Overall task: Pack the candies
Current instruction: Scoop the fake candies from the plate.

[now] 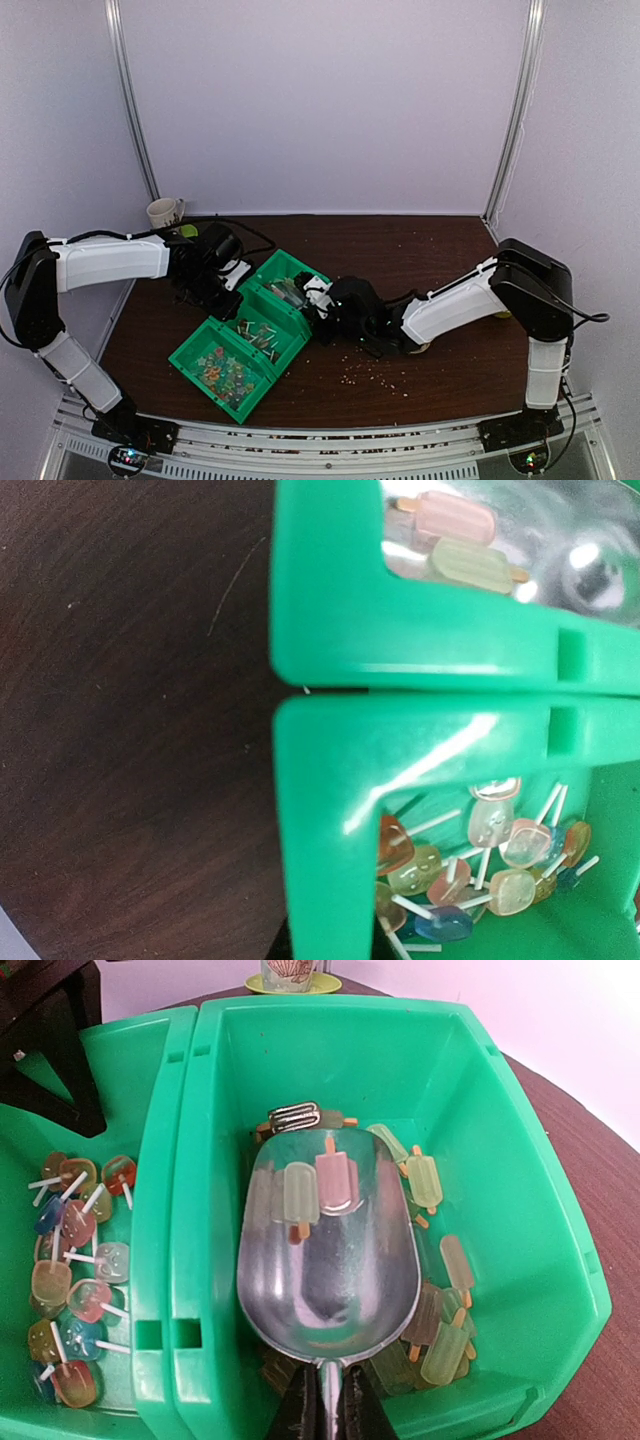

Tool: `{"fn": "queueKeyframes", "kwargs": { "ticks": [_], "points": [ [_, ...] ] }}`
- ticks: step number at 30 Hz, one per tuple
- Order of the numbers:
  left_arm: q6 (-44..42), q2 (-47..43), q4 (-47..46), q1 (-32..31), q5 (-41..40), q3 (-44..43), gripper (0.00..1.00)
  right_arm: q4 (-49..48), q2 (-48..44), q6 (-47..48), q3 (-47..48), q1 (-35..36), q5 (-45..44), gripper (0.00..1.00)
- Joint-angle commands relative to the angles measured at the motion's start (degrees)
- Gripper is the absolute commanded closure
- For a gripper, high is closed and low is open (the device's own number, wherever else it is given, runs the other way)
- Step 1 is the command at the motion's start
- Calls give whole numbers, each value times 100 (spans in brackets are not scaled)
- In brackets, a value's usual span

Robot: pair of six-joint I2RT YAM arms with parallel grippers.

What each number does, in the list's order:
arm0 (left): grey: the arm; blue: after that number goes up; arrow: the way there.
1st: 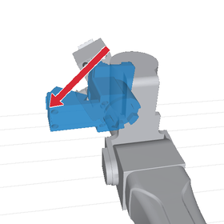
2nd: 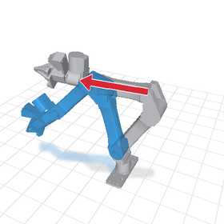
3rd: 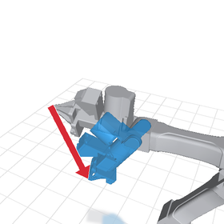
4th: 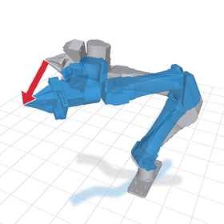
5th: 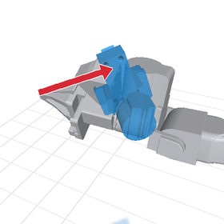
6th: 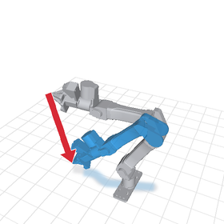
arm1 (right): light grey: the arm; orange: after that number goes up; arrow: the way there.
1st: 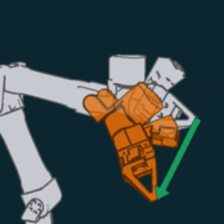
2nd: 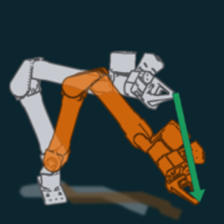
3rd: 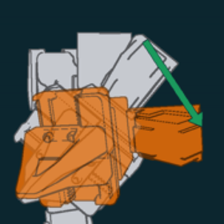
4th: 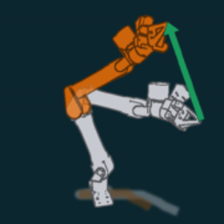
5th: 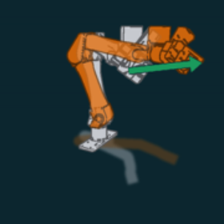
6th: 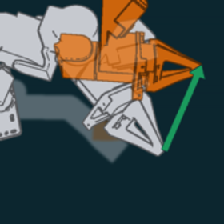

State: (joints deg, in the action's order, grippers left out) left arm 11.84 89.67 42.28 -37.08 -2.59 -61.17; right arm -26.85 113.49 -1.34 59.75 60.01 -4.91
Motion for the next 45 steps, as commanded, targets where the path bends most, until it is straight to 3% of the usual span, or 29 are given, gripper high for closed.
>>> {"fn": "queueKeyframes", "kwargs": {
  "ticks": [1, 5, 20, 23, 29, 36, 45],
  "points": [
    [34, -293, -625, 40, 273, -257, 100, -953, -344, 128, -299, -15, -163, 100],
    [64, -191, -523, 79, 184, -285, 100, -1382, -509, 187, -588, -13, -313, 100],
    [83, -54, -404, 117, 46, -355, 100, -1362, -766, 299, -787, -11, -577, 100],
    [91, -50, -375, 131, -38, -352, 100, -631, -778, 406, -510, -13, -832, 100],
    [120, -50, -283, 137, -329, -380, 100, 2030, -792, 709, 567, -14, -1116, 100],
    [118, -58, -290, 135, -372, -384, 100, 3279, -1132, 820, 719, -8, -935, 100],
    [129, -116, -240, 134, -677, -387, 100, 6113, -1085, 775, 2035, -7, -959, 100]
  ]
}}
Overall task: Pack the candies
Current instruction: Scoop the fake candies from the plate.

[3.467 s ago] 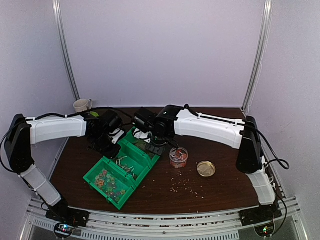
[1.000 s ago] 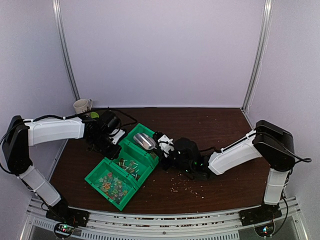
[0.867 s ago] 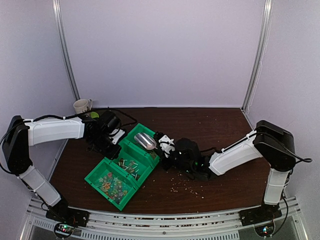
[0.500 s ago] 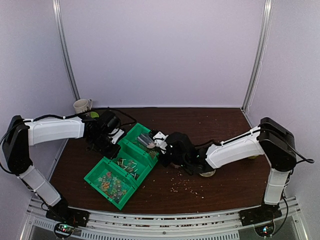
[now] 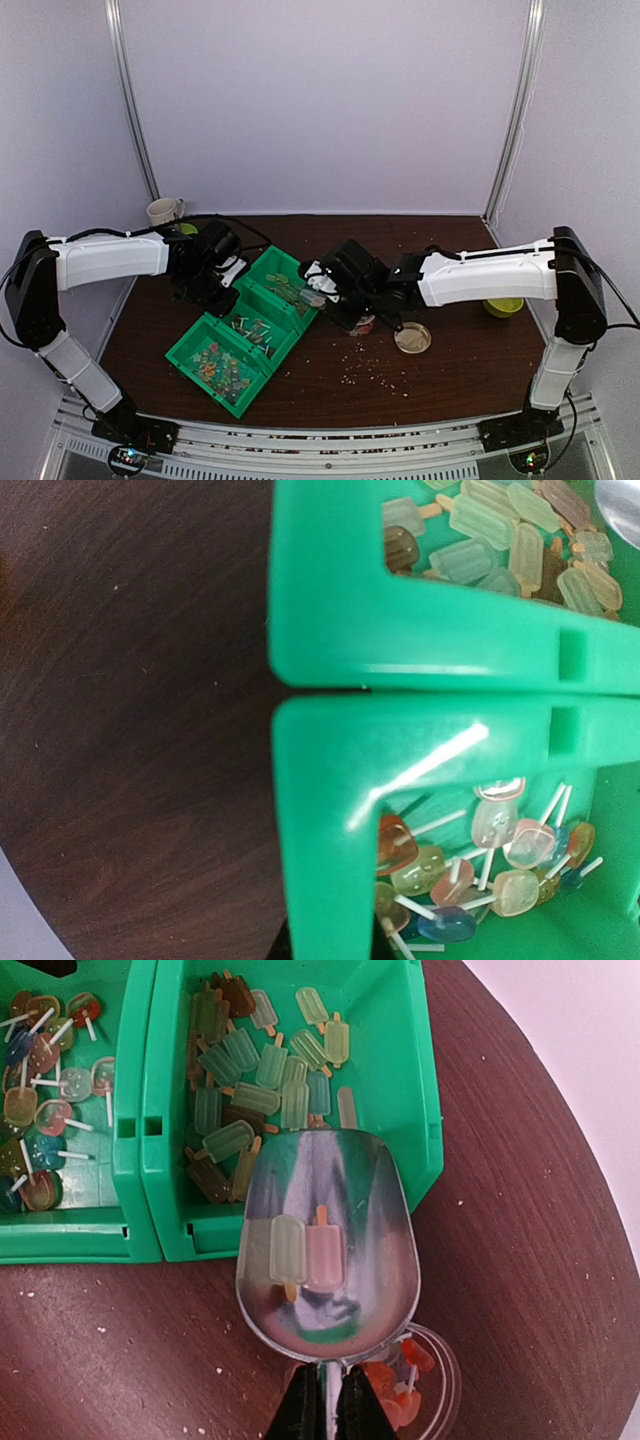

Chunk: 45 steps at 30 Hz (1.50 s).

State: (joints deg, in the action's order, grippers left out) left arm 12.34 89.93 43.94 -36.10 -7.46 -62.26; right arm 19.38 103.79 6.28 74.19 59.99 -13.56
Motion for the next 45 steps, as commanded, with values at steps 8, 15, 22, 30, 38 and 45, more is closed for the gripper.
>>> {"fn": "queueKeyframes", "kwargs": {
  "ticks": [8, 15, 22, 30, 38, 45],
  "points": [
    [-38, -259, -411, -128, -430, -279, 100, 3475, 866, -21, 2311, 5, 262, 100],
    [-64, -339, -474, -170, -414, -275, 100, 4383, 1482, 146, 3141, 77, 213, 100],
    [-72, -436, -528, -206, -594, -238, 100, 4930, 1848, 180, 3664, 79, -6, 100],
    [-167, -529, -686, -324, -436, -175, 100, 5214, 2702, 261, 4585, 48, 337, 100],
    [-197, -534, -843, -330, 30, -125, 100, 4352, 2984, 169, 5089, -71, 652, 100],
    [-18, -231, -860, -294, 455, -98, 100, 3547, 2532, 224, 4643, -83, 650, 100]
  ]
}}
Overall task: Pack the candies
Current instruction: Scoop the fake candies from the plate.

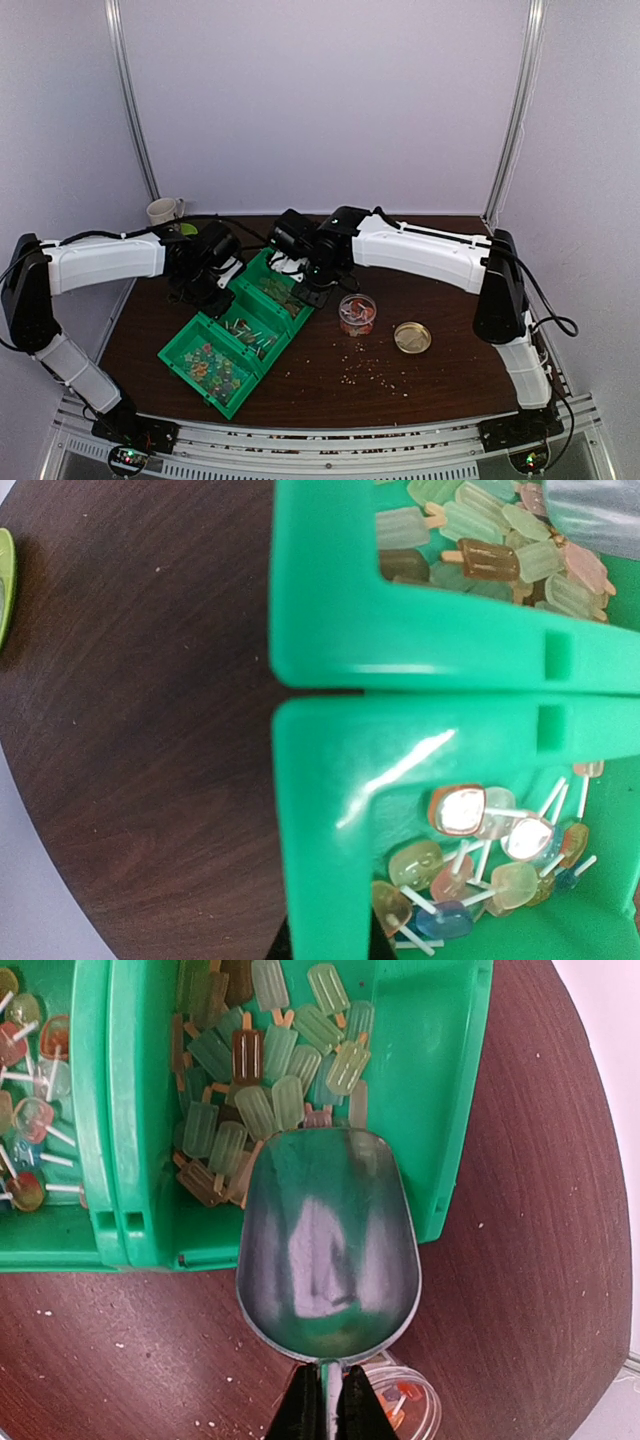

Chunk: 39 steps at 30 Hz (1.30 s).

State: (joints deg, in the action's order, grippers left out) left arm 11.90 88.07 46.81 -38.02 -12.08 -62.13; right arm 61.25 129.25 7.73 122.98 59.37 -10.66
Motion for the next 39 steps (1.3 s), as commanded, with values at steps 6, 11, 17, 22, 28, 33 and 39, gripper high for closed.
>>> {"fn": "queueKeyframes", "kwargs": {
  "ticks": [6, 11, 17, 22, 28, 33, 39],
  "points": [
    [239, 170, -1092, 205, 1193, -73, 100, -645, -678, -87, -807, -31, 148, 100],
    [402, 189, -1105, 588, 1459, -3, 100, -988, -1565, -212, -1711, -27, 42, 100],
    [464, 338, -1338, 843, 2267, 88, 100, -1511, -2327, -187, -2455, -63, -222, 100],
    [485, 378, -1653, 880, 3093, 188, 100, -1825, -2305, -139, -2484, -92, -262, 100],
    [824, 401, -2130, 1115, 4193, 395, 100, -2042, -2485, -160, -2570, -106, -193, 100],
    [1279, 498, -2832, 1207, 5180, 612, 100, -2629, -2934, -260, -3030, -110, -541, 100],
    [1960, 668, -3847, 1202, 6012, 980, 100, -3587, -3596, -353, -3721, -106, -733, 100]
  ]
}}
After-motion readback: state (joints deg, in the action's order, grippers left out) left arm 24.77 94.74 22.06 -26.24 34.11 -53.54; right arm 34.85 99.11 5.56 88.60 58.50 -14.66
